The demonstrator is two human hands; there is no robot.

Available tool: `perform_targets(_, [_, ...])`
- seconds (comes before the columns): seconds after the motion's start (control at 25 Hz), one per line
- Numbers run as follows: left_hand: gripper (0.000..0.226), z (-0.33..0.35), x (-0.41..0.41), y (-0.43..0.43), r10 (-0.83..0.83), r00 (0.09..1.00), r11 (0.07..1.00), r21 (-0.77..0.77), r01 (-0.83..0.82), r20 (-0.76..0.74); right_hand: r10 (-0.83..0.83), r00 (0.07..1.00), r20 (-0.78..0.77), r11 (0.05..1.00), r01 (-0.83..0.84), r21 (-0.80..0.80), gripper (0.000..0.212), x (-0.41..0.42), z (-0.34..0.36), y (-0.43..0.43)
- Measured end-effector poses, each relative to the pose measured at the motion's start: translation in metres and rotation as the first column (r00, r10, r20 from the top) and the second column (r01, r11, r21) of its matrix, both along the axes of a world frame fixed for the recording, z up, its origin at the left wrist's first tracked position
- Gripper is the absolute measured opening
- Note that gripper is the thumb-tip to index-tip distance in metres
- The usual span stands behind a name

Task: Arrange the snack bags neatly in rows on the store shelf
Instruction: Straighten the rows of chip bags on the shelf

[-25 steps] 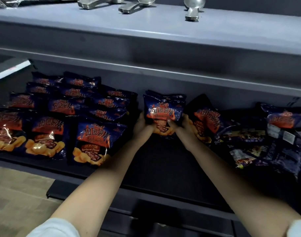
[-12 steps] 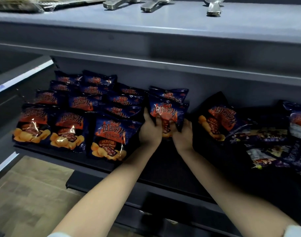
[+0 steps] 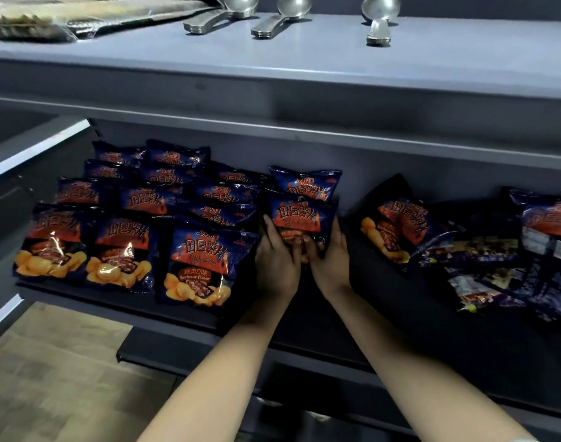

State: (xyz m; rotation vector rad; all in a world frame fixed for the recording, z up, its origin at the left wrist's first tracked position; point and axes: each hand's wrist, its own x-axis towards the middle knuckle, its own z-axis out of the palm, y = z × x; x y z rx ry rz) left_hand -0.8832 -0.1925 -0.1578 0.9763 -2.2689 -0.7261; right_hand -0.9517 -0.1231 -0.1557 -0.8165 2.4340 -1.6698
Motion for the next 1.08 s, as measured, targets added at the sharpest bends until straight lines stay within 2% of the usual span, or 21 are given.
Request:
perform_targets(0.2, [0.065,-0.004,0.003,0.004,-0.093,0.994,0.970,-0.221,0.102,0.053,-0.054,0.998,-0.040,0.999,0.054,-0.001,0.074,0.009,0.002,0.003])
perform_targets(0.36, [0.065,-0.004,0.004,0.001,-0.148,0.982,0.960,-0.222,0.171,0.117,-0.152,0.961,-0.231,0.976,0.182,0.116,0.066,0.016,0.001,0.002])
perform_targets(0.44, [0.062,-0.004,0.005,0.000,-0.157,0.980,0.957,-0.224,0.182,0.125,-0.160,0.956,-0.244,0.953,0.214,0.214,0.064,0.017,0.001,0.002])
perform_targets(0.56, [0.059,-0.005,0.007,0.002,-0.189,0.972,0.944,-0.247,0.218,0.138,-0.088,0.969,-0.229,0.926,0.164,0.340,0.063,0.022,0.002,0.012])
perform_targets(0.76, [0.057,-0.006,0.009,0.004,-0.342,0.919,0.773,-0.497,0.393,0.194,-0.049,0.937,-0.347,0.790,0.249,0.560,0.058,0.036,0.006,0.047])
perform_targets(0.92, [0.056,-0.004,0.009,0.005,-0.444,0.856,0.662,-0.547,0.513,0.265,-0.043,0.939,-0.342,0.648,0.287,0.706,0.056,0.048,-0.001,0.069])
perform_targets(1.0, [0.054,-0.004,0.006,0.006,-0.491,0.806,0.605,-0.536,0.588,0.330,-0.077,0.948,-0.308,0.637,0.285,0.717,0.056,0.051,-0.005,0.073])
perform_targets(1.08, [0.053,-0.003,0.005,0.005,-0.483,0.790,0.599,-0.515,0.613,0.378,-0.082,0.956,-0.282,0.628,0.270,0.730,0.058,0.050,-0.005,0.074])
